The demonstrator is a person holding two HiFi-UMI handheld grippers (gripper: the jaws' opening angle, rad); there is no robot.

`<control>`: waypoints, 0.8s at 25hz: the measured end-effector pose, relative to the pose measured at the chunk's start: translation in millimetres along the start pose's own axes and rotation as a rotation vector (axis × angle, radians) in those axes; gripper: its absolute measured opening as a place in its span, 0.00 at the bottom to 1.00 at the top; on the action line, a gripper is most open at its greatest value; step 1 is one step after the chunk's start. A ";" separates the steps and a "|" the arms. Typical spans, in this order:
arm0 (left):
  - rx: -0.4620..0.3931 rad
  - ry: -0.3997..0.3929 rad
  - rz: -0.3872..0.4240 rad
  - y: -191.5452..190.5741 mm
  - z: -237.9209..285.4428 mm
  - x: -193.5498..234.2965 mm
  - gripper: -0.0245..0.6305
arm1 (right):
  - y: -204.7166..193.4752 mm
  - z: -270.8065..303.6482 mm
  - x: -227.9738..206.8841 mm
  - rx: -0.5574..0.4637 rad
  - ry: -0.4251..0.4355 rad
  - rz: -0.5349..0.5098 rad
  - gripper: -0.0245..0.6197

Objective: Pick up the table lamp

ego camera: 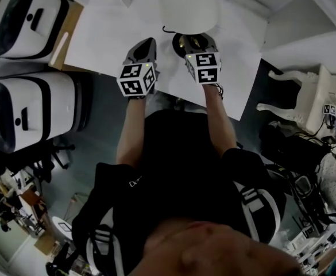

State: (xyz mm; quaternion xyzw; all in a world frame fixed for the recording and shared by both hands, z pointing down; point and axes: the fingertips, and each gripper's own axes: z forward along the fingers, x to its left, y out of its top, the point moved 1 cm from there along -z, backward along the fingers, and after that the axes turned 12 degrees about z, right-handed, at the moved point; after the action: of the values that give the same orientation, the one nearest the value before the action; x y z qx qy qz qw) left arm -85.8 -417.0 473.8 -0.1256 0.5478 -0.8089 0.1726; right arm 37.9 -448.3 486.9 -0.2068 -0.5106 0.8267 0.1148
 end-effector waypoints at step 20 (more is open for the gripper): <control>-0.164 -0.049 0.026 77.8 28.0 -31.3 0.05 | 109.5 -65.2 -9.9 -0.182 0.033 0.007 0.20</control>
State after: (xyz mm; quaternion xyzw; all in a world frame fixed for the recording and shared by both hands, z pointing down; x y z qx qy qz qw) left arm -35.3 -454.1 411.3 -0.1518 0.6095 -0.7557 0.1856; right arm 79.0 -449.8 365.9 -0.2318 -0.5807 0.7738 0.1013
